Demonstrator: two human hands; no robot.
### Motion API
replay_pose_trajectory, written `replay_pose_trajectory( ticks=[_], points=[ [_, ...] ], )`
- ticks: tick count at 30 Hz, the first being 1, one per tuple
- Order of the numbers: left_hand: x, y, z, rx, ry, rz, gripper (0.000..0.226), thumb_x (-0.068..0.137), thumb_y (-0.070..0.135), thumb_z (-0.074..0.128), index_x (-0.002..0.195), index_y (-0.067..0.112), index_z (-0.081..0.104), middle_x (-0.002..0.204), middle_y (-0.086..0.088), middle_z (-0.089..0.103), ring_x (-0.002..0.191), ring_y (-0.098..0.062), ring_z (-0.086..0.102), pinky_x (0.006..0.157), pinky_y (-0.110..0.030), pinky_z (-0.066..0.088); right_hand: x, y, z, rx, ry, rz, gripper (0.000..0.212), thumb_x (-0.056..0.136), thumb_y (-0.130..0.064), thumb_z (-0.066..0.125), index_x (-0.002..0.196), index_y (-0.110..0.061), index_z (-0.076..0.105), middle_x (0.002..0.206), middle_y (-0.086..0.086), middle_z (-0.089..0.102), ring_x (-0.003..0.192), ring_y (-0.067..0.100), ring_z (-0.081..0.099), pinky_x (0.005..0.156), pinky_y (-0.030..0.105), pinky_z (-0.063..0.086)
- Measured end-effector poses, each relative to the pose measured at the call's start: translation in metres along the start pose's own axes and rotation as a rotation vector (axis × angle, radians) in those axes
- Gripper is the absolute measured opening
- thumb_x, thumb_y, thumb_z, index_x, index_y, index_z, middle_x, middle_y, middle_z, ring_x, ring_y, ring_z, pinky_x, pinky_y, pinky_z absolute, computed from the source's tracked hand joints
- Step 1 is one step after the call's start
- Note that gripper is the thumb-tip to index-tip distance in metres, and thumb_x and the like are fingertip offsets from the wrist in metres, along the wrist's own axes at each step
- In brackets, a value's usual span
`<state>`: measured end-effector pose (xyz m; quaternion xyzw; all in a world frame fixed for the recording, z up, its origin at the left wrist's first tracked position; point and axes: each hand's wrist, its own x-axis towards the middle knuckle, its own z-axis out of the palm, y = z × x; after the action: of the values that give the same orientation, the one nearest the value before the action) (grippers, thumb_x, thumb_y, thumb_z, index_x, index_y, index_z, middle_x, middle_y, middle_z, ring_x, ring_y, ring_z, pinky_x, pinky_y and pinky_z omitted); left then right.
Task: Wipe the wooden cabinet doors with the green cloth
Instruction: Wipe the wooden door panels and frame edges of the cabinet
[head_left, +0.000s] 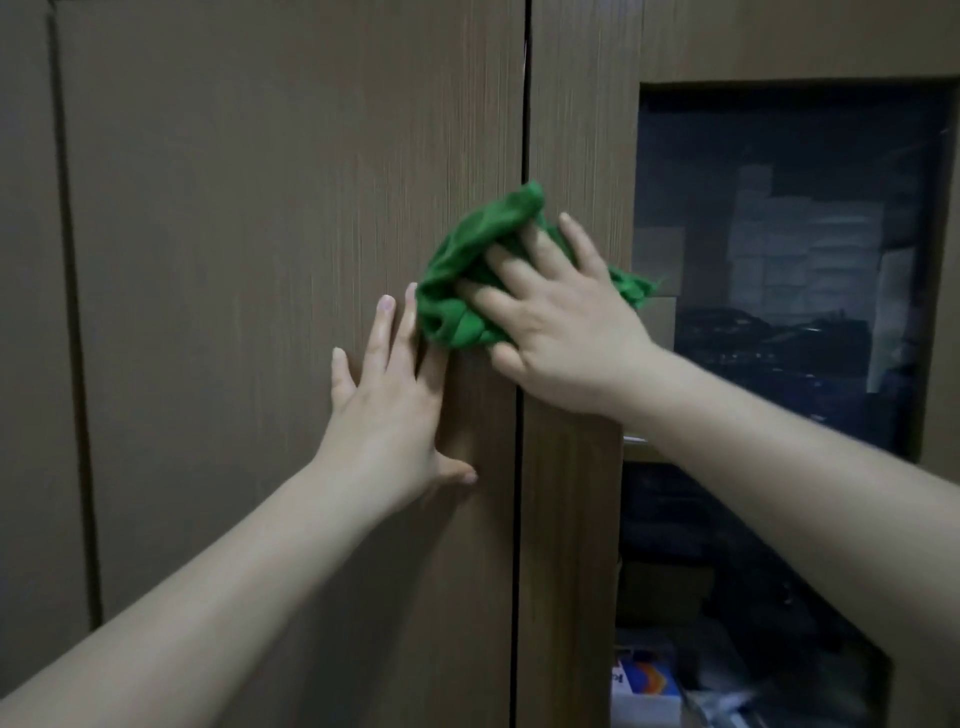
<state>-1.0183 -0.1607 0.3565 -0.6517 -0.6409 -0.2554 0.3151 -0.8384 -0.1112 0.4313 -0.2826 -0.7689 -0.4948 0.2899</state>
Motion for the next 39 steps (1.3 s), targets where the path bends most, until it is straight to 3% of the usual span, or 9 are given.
replay_pose_trajectory(
  ticks=[3,6,13,16,19,22,29,35,39],
  points=[
    [-0.008,-0.003,0.006,-0.021,0.018,-0.011,0.153,0.054,0.073,0.077,0.142,0.03,-0.04,0.153,0.007,-0.045,0.145,-0.018,-0.033,0.115,-0.065,0.009,-0.026,-0.026,0.014,0.012,-0.007,-0.023,0.065,0.088,-0.046,0.043,0.149,-0.025,0.044,0.154,0.009,0.044,0.148,0.039,0.027,0.122,0.058,0.01],
    [-0.012,-0.004,0.007,-0.05,0.014,-0.021,0.149,0.055,0.072,0.078,0.152,0.025,-0.026,0.155,0.011,-0.042,0.146,-0.012,-0.029,0.117,-0.062,0.01,-0.044,-0.034,0.018,0.008,-0.056,-0.078,0.057,0.088,-0.044,0.046,0.139,-0.019,0.055,0.147,0.009,0.051,0.144,0.038,0.034,0.121,0.057,0.014],
    [-0.017,-0.006,0.006,-0.008,-0.013,-0.008,0.15,0.056,0.069,0.08,0.153,0.016,-0.022,0.158,0.005,-0.037,0.149,-0.017,-0.024,0.117,-0.06,0.01,-0.085,0.011,0.006,0.079,-0.239,-0.612,0.047,0.084,-0.038,0.053,0.128,-0.027,0.067,0.136,0.0,0.063,0.137,0.029,0.047,0.123,0.049,0.014],
    [-0.026,0.0,0.013,-0.014,-0.032,-0.031,0.155,0.051,0.068,0.083,0.152,0.019,-0.024,0.157,0.005,-0.037,0.148,-0.018,-0.025,0.116,-0.06,0.012,-0.059,0.039,-0.001,0.046,-0.106,-0.351,0.053,0.084,-0.036,0.046,0.131,-0.022,0.062,0.139,0.007,0.059,0.139,0.033,0.043,0.122,0.051,0.015],
    [-0.044,0.006,0.029,-0.017,-0.057,-0.034,0.156,0.051,0.068,0.083,0.15,0.021,-0.028,0.156,0.004,-0.041,0.147,-0.022,-0.029,0.115,-0.06,0.01,-0.041,0.027,0.005,0.093,0.021,0.025,0.059,0.087,-0.038,0.04,0.142,-0.019,0.049,0.159,0.012,0.037,0.151,0.036,0.02,0.123,0.053,0.008],
    [-0.059,0.01,0.043,0.003,-0.062,-0.033,0.158,0.049,0.072,0.081,0.151,0.021,-0.028,0.156,0.002,-0.041,0.147,-0.024,-0.03,0.114,-0.06,0.01,-0.051,-0.007,0.02,0.081,0.088,0.143,0.061,0.09,-0.042,0.043,0.148,-0.023,0.044,0.158,0.012,0.037,0.149,0.039,0.021,0.122,0.054,0.009],
    [-0.065,0.013,0.054,0.019,-0.059,-0.035,0.154,0.053,0.066,0.083,0.151,0.02,-0.027,0.157,0.001,-0.039,0.146,-0.024,-0.031,0.113,-0.065,0.011,-0.134,-0.068,0.058,0.038,0.021,-0.024,0.055,0.093,-0.047,0.047,0.143,-0.024,0.046,0.151,0.01,0.046,0.144,0.04,0.03,0.121,0.056,0.013],
    [-0.066,0.013,0.05,0.017,-0.074,-0.022,0.153,0.055,0.065,0.083,0.15,0.022,-0.029,0.156,0.002,-0.041,0.147,-0.024,-0.029,0.114,-0.061,0.006,-0.173,-0.022,0.046,0.108,-0.241,-0.691,0.046,0.09,-0.044,0.056,0.133,-0.03,0.061,0.138,-0.002,0.062,0.139,0.027,0.044,0.122,0.05,0.013],
    [-0.073,0.008,0.051,0.024,-0.068,-0.011,0.153,0.053,0.068,0.082,0.152,0.021,-0.025,0.159,0.002,-0.034,0.148,-0.021,-0.026,0.116,-0.06,0.008,-0.129,0.024,0.03,0.032,-0.149,-0.501,0.054,0.082,-0.044,0.053,0.132,-0.024,0.061,0.135,0.008,0.062,0.138,0.034,0.042,0.12,0.053,0.014]
  ],
)
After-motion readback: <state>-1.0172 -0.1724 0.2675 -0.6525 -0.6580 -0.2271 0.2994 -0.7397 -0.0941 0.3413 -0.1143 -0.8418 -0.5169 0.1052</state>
